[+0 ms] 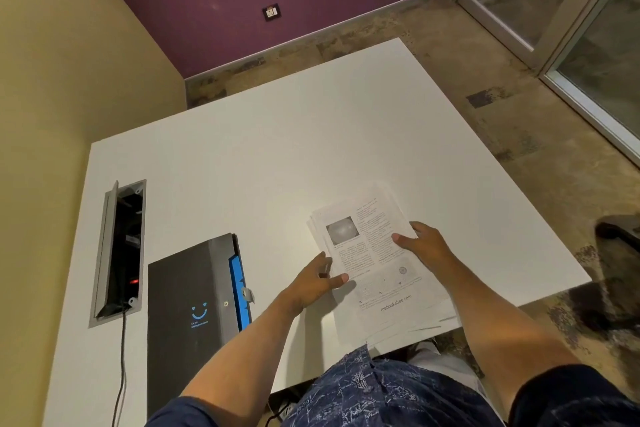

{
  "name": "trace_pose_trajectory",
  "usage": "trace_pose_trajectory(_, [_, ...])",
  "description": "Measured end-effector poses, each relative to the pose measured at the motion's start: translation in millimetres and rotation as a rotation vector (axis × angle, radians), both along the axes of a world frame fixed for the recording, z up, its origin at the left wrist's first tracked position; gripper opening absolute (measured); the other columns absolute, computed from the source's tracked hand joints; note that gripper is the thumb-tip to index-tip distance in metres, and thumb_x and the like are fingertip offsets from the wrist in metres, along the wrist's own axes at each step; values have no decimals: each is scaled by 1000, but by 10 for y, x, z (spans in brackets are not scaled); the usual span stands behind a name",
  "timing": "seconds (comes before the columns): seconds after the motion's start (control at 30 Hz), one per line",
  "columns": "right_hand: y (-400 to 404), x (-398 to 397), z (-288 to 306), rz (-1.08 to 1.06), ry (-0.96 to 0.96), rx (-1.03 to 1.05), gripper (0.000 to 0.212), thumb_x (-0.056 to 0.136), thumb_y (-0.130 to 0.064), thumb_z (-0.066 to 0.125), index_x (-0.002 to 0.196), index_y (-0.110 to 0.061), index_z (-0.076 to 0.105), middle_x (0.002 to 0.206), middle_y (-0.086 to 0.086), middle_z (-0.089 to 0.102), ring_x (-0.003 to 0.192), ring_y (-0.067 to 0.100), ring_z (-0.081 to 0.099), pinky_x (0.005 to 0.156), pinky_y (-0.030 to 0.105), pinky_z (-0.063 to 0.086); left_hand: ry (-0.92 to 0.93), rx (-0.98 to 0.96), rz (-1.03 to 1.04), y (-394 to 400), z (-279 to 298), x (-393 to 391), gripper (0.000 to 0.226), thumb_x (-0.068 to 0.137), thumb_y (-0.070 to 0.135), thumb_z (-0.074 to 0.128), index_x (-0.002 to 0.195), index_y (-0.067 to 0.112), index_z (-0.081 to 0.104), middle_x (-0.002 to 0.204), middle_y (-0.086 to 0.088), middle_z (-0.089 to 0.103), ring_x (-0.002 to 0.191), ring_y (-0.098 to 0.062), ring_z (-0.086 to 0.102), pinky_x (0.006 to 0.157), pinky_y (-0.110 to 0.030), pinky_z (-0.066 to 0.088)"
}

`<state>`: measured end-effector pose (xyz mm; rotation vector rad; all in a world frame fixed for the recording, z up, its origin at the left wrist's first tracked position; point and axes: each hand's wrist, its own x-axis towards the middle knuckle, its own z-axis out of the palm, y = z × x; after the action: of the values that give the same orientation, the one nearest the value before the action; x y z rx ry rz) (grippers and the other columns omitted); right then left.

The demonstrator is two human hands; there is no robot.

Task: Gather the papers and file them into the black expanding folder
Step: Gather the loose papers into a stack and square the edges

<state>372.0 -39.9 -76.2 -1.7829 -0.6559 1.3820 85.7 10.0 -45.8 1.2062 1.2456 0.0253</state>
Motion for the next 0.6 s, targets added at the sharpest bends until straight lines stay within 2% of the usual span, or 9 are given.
trace_pose_trajectory(0.07, [0, -27, 46, 0, 156, -20, 43, 82, -25, 85, 121, -11, 73, 110, 7, 79, 97, 26, 78, 91, 47, 61, 3, -5, -4, -17, -6, -15, 92, 91, 40, 76, 163, 13, 25, 170, 2, 25, 152, -22, 35, 108, -24, 31])
trace_pose_trajectory(0.17, [5, -63, 93, 65, 281, -98, 41, 82, -27, 84, 119, -13, 73, 110, 8, 79, 100, 27, 77, 96, 45, 58, 18, -1, -10, -41, -13, -50, 85, 91, 40, 77, 160, 12, 34, 169, 2, 29, 148, -18, 39, 110, -25, 33])
trace_pose_trajectory(0.27, [58, -81, 82, 154, 201, -168, 32, 83, -16, 85, 113, -15, 73, 104, 5, 79, 96, 22, 74, 90, 38, 58, 15, -21, -14, -82, -24, -81, 78, 92, 37, 76, 156, 10, 40, 170, 3, 26, 150, -19, 37, 114, -26, 34])
trace_pose_trajectory(0.33, [111, -89, 103, 211, 117, -182, 43, 83, -5, 81, 124, -9, 70, 111, 7, 77, 100, 26, 73, 94, 42, 58, 18, -36, -10, -122, -24, -104, 81, 92, 35, 76, 158, 10, 36, 169, 2, 25, 152, -20, 35, 116, -27, 34])
trace_pose_trajectory(0.4, [157, -113, 187, 238, 76, -140, 48, 85, 1, 76, 131, -7, 67, 118, 10, 75, 103, 30, 72, 97, 49, 57, 58, 2, 4, -138, -21, -117, 87, 89, 39, 79, 159, 13, 34, 166, 0, 34, 148, -22, 40, 115, -30, 36])
trace_pose_trajectory(0.5, [192, -189, 381, 235, 102, -29, 45, 88, -1, 74, 131, -14, 66, 119, 8, 75, 103, 29, 73, 95, 50, 58, 65, 126, 155, -76, 79, -130, 101, 72, 41, 90, 155, 20, 35, 158, 1, 45, 141, -23, 48, 118, -44, 41])
trace_pose_trajectory(0.6, [238, -287, 589, 228, 194, 99, 48, 86, -12, 79, 131, -20, 67, 116, 3, 78, 103, 29, 76, 91, 51, 59, -93, 146, 403, 113, 355, -161, 111, 66, 25, 97, 154, 24, 30, 144, 3, 53, 131, -24, 57, 108, -41, 51])
